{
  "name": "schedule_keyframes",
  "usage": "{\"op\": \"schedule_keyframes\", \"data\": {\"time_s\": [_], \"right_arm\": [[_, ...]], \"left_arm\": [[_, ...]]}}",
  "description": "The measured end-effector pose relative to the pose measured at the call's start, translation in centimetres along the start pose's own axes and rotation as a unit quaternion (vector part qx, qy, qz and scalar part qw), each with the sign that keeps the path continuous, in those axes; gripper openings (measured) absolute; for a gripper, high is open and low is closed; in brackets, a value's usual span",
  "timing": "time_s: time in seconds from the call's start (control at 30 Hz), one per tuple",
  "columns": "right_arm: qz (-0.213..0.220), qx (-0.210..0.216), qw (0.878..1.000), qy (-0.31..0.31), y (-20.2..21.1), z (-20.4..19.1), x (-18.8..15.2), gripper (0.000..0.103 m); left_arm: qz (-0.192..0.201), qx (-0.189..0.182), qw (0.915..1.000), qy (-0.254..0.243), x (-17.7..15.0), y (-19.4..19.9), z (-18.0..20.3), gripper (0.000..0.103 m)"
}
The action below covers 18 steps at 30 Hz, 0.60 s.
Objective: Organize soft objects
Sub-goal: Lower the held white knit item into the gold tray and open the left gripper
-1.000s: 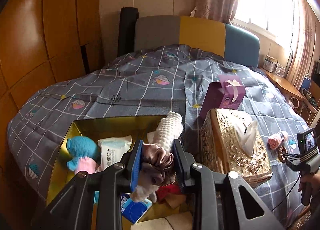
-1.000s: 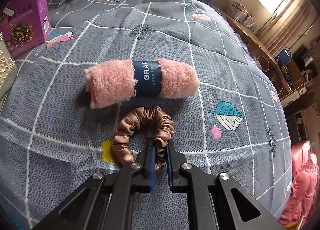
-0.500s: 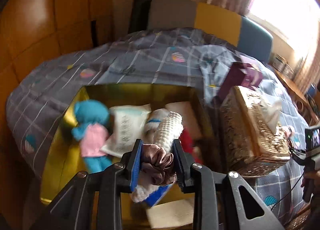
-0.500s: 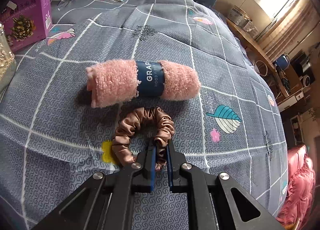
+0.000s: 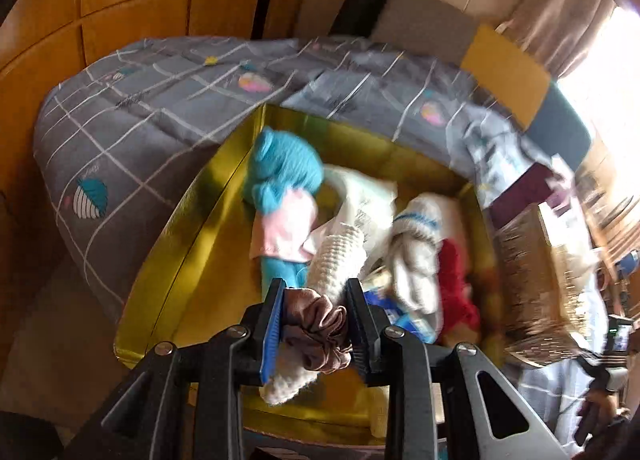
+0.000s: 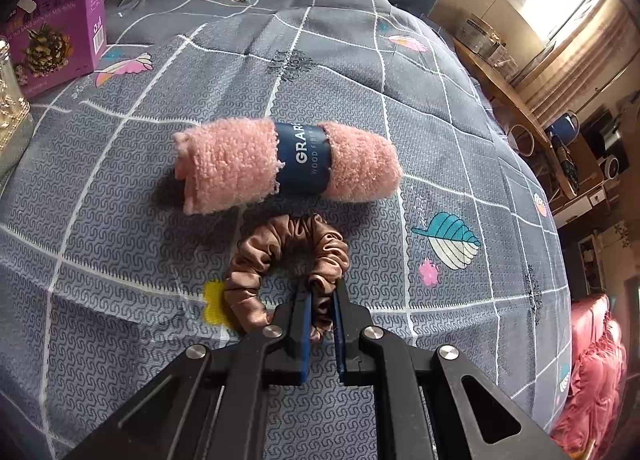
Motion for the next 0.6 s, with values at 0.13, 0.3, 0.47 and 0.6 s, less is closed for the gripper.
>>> {"op": "schedule_keyframes", "data": {"time_s": [0.13, 0.3, 0.47, 0.6], "right_arm": [[-0.001, 0.001, 1.000, -0.001, 0.0, 0.0, 0.0, 0.011], [-0.001, 0.001, 1.000, -0.002, -0.1, 0.1, 0.0, 0.011], [-0.002, 0.001, 1.000, -0.004, -0.1, 0.1, 0.0, 0.011], [-0.004, 0.006, 1.000, -0.011, -0.3, 0.3, 0.0, 0.011]], "left_arm": [[-0.019, 0.014, 0.9997, -0.005, -0.7, -1.9, 0.2, 0.032], [-0.026, 0.044, 0.9979, -0.041, -0.8, -3.2, 0.6, 0.040], [-0.015, 0.061, 0.9968, -0.049, -0.5, -2.5, 0.4, 0.043], [0.034, 0.073, 0.9948, -0.063, 0.3, -0.5, 0.8, 0.044]]}}
Point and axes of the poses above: each gripper's, at about its wrist camera, not at the fingertips, and y roughly against the way its jaws point, z to its right, x to its top, the point moved 8 cm from there along -y, roughly the way its jaws point, and after that the axes turned 4 degrees about -x, right-handed, at the moved point
